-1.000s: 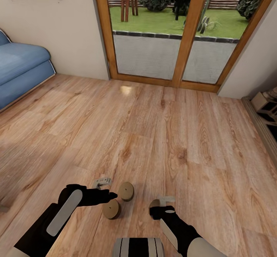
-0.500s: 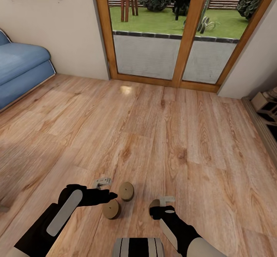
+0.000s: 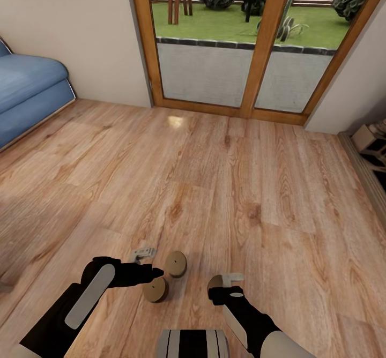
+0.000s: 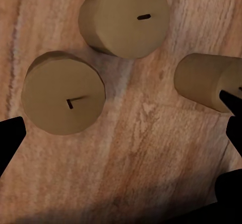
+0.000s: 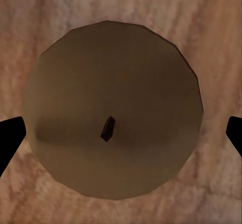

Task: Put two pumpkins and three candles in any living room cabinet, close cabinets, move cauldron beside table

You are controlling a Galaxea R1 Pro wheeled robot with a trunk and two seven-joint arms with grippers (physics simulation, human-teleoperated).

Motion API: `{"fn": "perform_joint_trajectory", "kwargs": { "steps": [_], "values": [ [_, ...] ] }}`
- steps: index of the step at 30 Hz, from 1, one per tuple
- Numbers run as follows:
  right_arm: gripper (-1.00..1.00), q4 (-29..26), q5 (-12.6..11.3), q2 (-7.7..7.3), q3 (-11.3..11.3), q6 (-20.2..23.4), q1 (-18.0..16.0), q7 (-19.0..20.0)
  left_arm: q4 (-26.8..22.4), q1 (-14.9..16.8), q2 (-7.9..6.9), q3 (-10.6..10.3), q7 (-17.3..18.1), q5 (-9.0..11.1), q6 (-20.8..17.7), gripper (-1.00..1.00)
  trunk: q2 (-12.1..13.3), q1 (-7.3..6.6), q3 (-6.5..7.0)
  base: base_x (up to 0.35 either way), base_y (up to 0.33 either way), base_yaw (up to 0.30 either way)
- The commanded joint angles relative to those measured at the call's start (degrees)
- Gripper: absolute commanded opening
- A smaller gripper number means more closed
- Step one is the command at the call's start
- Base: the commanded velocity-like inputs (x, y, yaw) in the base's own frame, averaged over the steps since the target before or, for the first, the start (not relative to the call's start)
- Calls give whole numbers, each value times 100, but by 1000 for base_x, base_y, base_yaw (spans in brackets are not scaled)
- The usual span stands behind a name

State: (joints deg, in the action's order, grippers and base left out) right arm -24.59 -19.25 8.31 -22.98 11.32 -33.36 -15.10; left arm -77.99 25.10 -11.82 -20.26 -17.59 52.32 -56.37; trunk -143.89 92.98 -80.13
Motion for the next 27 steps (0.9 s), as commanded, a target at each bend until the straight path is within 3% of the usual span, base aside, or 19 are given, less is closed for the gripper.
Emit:
{"fn": "perform_joint_trajectory", "kwargs": {
  "steps": [1, 27],
  "values": [
    [100, -11, -44, -5, -48, 19, -3, -48, -6, 4, -5, -12, -60, 60, -5, 100, -2, -1, -4, 0, 0, 0],
    [100, -2, -49, -5, -48, -59, -4, 105, -6, 4, -5, -13, -60, 64, -5, 100, -2, -1, -4, 0, 0, 0]
  ]
}}
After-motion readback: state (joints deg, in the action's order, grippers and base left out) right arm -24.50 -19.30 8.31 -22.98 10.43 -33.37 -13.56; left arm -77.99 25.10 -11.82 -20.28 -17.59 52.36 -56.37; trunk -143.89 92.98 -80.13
